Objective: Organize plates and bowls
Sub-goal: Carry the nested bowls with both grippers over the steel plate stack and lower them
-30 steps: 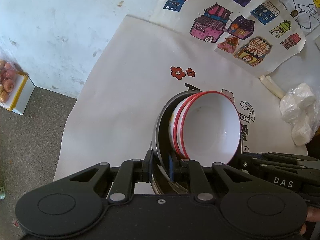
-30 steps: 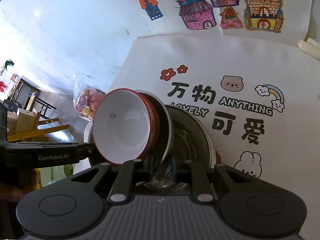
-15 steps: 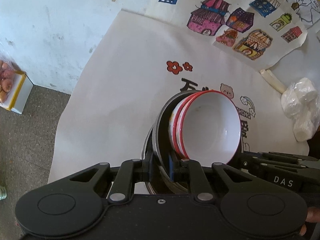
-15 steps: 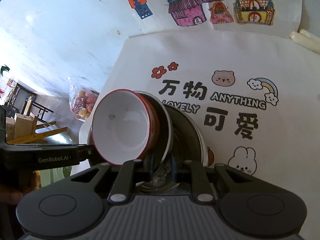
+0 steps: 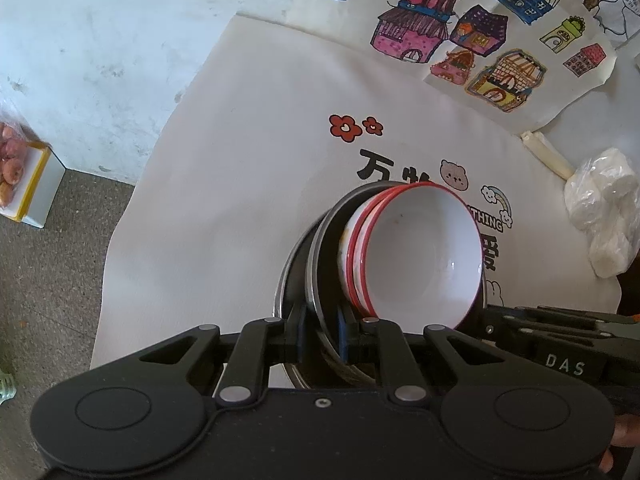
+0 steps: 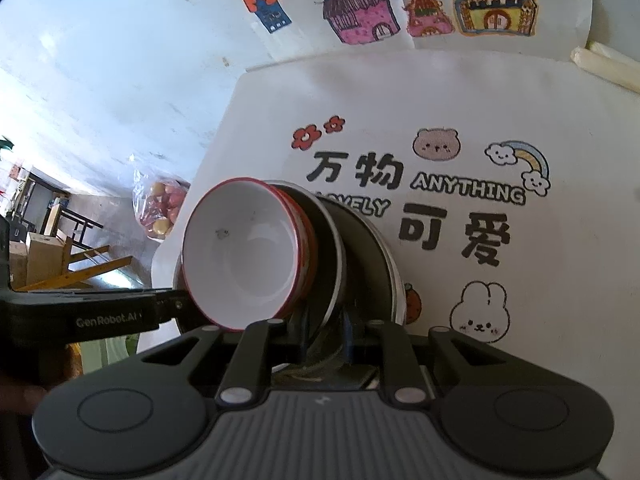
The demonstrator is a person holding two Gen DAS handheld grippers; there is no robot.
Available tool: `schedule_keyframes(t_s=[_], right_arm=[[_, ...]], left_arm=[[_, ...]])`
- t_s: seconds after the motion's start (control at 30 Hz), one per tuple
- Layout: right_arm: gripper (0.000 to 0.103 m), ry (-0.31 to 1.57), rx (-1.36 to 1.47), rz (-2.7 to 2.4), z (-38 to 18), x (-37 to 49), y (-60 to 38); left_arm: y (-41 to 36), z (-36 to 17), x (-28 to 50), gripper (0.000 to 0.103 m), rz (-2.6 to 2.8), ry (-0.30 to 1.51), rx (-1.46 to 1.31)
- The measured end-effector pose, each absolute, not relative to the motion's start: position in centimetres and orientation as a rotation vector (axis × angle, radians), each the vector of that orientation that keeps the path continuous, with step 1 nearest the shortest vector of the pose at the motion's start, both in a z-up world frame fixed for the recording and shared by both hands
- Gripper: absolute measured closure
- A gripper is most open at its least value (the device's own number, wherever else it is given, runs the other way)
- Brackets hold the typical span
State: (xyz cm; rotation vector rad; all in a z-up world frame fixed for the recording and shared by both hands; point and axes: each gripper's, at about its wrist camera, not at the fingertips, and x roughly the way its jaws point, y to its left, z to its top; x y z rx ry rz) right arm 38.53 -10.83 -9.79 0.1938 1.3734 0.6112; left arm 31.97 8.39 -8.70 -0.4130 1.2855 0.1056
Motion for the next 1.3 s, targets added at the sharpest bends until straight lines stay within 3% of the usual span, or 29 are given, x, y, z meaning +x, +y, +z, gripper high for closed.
schedule_keyframes(t_s=[1.3], right_arm=[[0.084, 1.43, 0.184, 0.604, -9.93, 38.75, -11.05]], left_arm=[[7.94, -9.09, 32.35, 0.089, 0.104, 1.322, -0.399]])
